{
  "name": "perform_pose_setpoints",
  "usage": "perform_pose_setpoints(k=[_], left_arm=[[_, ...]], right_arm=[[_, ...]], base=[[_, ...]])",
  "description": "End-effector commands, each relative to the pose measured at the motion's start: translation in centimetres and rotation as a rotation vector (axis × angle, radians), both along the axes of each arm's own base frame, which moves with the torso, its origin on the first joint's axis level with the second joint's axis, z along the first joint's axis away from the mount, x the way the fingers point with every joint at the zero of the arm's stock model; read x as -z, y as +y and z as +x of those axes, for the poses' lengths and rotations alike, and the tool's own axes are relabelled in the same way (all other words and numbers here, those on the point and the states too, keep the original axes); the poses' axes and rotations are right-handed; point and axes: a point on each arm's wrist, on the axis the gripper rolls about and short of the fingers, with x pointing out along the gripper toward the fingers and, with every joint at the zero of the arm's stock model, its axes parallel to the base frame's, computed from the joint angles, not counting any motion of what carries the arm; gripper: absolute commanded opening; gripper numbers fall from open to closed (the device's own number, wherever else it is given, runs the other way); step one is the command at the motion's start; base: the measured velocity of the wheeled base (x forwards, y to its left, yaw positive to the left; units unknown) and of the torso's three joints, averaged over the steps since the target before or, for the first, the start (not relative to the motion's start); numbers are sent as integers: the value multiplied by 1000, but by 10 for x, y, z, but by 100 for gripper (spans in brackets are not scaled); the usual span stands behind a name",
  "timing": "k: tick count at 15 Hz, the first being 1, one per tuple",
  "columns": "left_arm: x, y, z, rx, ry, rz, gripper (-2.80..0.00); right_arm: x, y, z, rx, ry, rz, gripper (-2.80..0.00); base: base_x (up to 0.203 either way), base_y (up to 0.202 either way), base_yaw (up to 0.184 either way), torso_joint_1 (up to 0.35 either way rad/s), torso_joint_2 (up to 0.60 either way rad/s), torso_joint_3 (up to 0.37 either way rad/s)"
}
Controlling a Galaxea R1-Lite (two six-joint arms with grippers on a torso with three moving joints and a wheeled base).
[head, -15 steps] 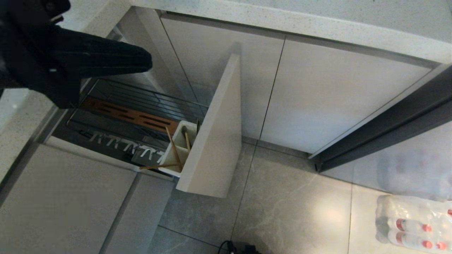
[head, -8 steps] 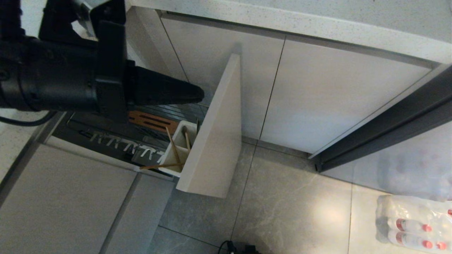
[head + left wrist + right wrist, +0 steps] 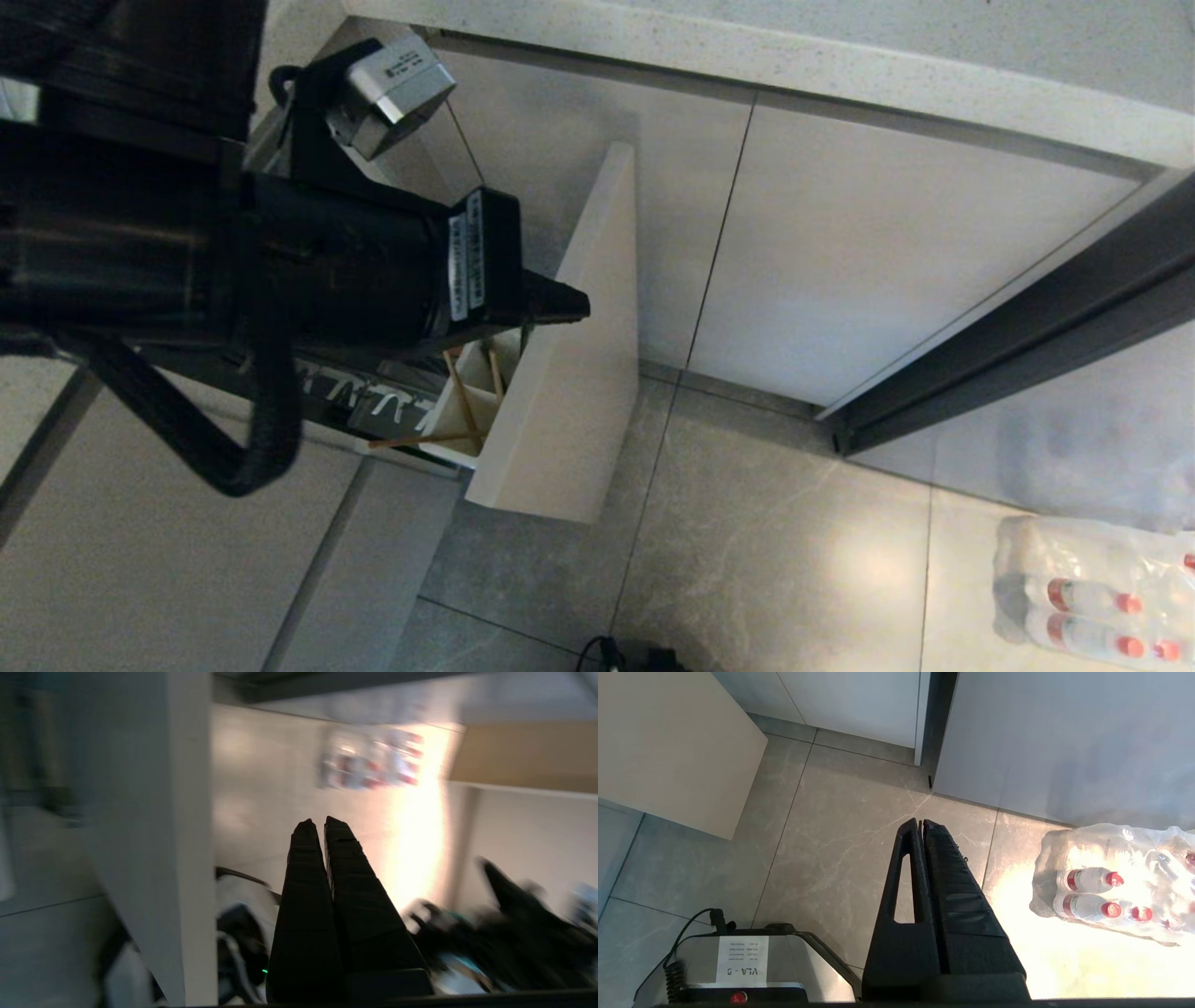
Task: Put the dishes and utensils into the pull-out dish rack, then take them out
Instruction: Close the cupboard
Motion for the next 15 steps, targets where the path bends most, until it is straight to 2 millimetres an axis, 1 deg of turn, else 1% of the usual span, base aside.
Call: perform_pose_setpoints(k=[1,4,9,15], left_arm=[[7,-12,3,-34,-2,34,-280],[12,-20,2,-21,3,51,-280],[30,-41,-1,-110,-25,158,-280],[44,-49,5,-193,-66,255,-280]], right_arm=[[0,0,0,0,0,0,-280],[0,0,0,0,1,0,-280],[0,0,0,0,1,0,-280],[0,0,0,0,1,0,-280]], base=[[0,0,0,0,0,0],[0,0,0,0,0,0],[0,0,0,0,0,0],[0,0,0,0,0,0]])
